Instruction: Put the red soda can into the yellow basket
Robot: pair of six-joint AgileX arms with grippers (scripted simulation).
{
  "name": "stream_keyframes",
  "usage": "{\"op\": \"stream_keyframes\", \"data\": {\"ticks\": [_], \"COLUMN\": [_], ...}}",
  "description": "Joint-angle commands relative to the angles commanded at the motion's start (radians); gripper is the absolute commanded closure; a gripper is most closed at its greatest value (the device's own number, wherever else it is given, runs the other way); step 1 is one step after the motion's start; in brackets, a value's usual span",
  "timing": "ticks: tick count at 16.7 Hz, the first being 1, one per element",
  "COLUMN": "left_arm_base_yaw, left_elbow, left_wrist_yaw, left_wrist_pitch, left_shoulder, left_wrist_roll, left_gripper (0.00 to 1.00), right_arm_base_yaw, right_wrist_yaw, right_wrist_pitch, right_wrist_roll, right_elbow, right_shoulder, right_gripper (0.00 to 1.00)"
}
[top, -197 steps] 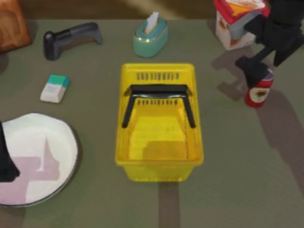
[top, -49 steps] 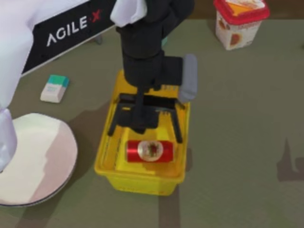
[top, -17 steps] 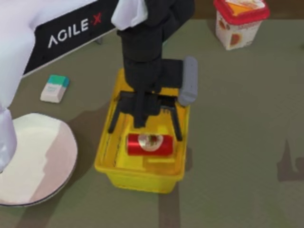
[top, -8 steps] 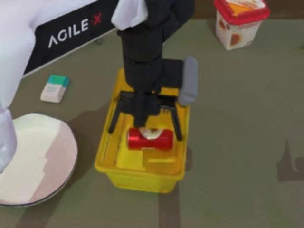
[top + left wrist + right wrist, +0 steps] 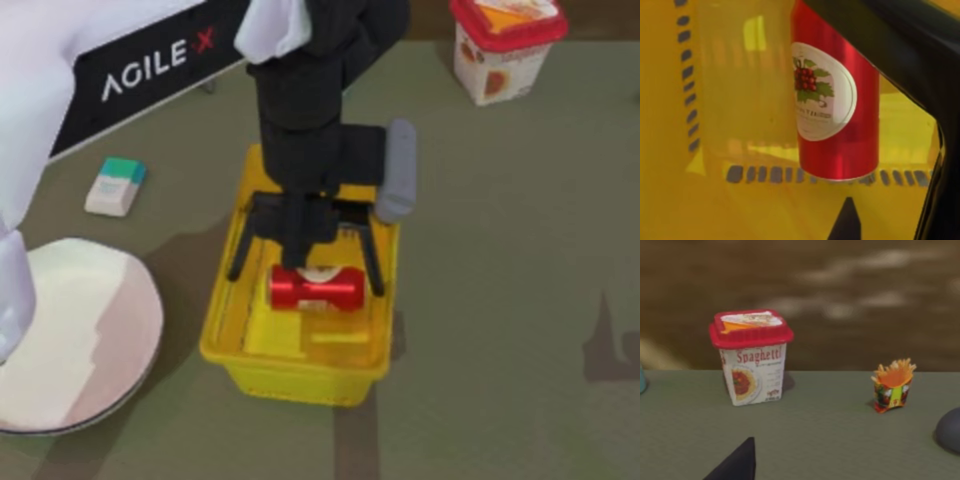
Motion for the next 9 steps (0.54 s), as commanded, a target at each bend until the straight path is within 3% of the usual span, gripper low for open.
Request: {"op": "stream_keyframes", "data": {"ticks": [9], "left_arm_base_yaw": [0.058], "left_elbow": [0.162], "left_wrist_yaw": [0.000], "left_wrist_pitch": [-0.186], "left_shoulder": [-0.024], "left_wrist_roll": [0.037], "left_gripper": [1.00], "right_arm_base_yaw": [0.000], "right_wrist_yaw": [0.000], "right_wrist_pitch": [0.000], "right_wrist_roll": [0.000], "right_elbow": [0.000], "right_shoulder": [0.000], "right_gripper": [0.00]}}
